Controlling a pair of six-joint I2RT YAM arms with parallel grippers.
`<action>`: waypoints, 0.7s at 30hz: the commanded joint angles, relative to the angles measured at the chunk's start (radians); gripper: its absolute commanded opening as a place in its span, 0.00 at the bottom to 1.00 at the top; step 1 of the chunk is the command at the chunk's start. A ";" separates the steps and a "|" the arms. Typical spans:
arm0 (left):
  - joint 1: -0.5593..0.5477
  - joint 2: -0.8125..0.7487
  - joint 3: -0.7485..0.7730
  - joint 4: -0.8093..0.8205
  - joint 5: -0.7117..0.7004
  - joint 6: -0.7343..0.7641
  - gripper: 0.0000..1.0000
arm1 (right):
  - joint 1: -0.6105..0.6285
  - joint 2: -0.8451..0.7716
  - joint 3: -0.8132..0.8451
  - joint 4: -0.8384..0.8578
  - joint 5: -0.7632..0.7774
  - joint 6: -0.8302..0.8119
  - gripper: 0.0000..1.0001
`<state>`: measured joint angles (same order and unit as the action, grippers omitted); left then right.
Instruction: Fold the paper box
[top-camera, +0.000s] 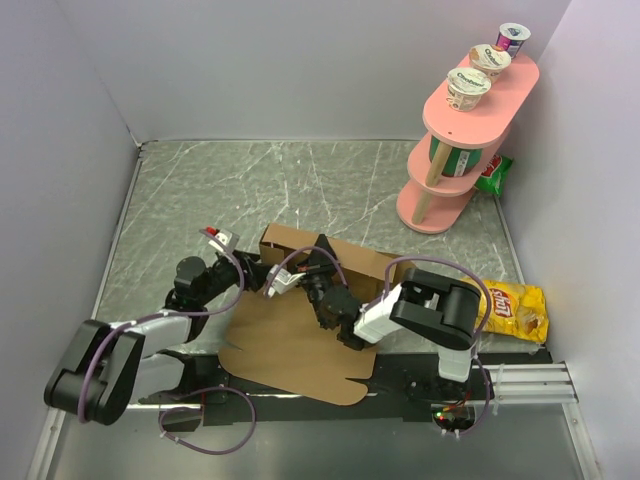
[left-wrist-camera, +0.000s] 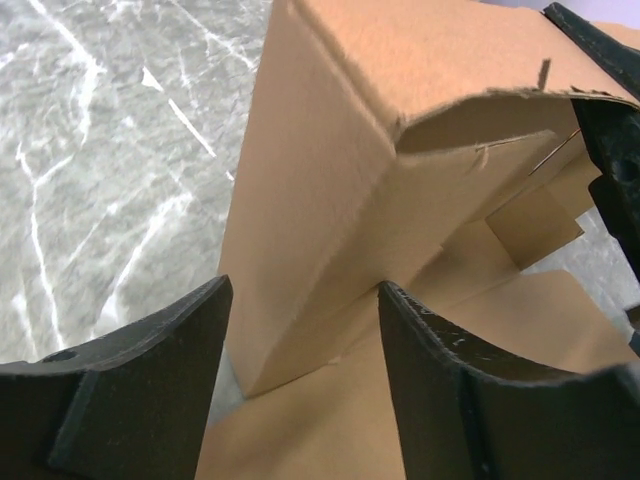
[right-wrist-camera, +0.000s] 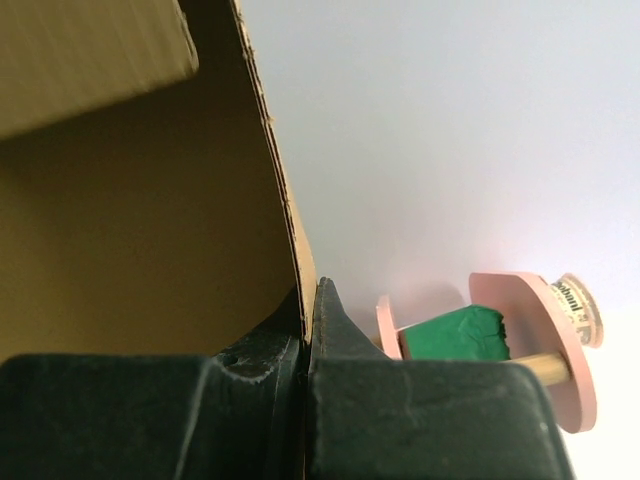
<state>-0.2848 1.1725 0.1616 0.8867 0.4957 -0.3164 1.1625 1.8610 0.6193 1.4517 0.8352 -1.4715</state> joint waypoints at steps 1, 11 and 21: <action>-0.056 0.051 0.059 0.127 -0.063 0.069 0.66 | 0.008 0.024 -0.075 0.052 0.085 0.163 0.00; -0.175 0.119 0.055 0.282 -0.351 0.114 0.66 | 0.008 -0.026 -0.073 -0.103 0.076 0.273 0.00; -0.287 0.231 0.082 0.347 -0.585 0.141 0.37 | 0.006 0.033 -0.073 0.015 0.114 0.195 0.00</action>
<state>-0.5343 1.3746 0.2119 1.1366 0.0505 -0.2096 1.1652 1.8233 0.5972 1.4425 0.8398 -1.3739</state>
